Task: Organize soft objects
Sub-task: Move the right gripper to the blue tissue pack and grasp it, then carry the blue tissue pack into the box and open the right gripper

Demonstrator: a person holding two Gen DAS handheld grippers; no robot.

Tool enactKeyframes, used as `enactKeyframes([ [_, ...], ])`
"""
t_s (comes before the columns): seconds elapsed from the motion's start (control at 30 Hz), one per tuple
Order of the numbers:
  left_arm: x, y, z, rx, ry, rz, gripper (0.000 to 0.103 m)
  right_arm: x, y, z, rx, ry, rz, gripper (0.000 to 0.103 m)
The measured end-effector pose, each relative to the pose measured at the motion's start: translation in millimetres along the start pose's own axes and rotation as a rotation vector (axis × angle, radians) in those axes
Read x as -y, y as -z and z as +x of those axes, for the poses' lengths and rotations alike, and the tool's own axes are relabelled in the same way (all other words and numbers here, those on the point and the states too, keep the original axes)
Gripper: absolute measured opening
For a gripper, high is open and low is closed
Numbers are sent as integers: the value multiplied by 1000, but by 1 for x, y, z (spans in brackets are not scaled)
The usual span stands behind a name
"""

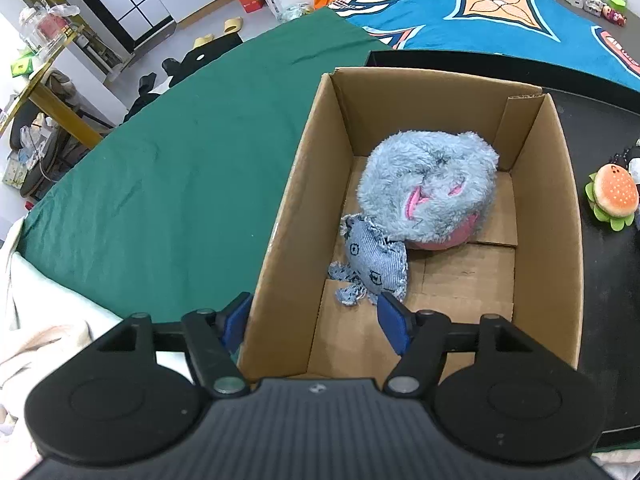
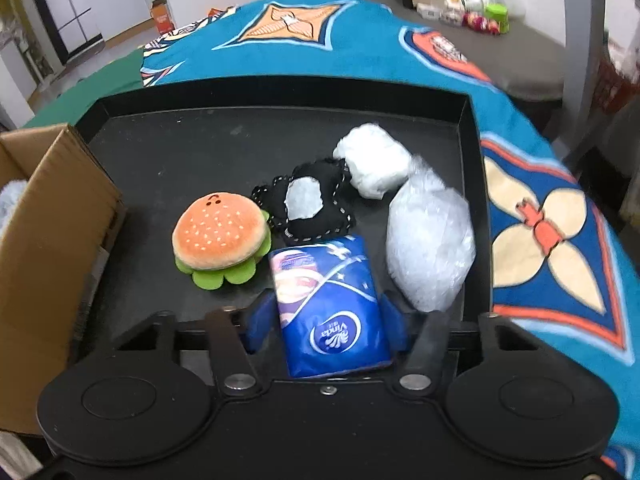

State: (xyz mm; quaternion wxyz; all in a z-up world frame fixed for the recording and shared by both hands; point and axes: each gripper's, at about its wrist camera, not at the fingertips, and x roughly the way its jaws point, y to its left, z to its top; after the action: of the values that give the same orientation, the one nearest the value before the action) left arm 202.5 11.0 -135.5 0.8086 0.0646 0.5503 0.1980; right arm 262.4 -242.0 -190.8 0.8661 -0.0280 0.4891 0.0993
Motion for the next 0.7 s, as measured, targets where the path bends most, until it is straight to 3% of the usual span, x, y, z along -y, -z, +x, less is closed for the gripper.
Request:
enactKeyframes([
  [0.37,-4,1,-2,11,19,-5,67,9,-5,-23,35,-49,72,52],
  [0.7,-20,5,-5,31,72,-45,67,-15,-19,-53,102,-107,67,52],
])
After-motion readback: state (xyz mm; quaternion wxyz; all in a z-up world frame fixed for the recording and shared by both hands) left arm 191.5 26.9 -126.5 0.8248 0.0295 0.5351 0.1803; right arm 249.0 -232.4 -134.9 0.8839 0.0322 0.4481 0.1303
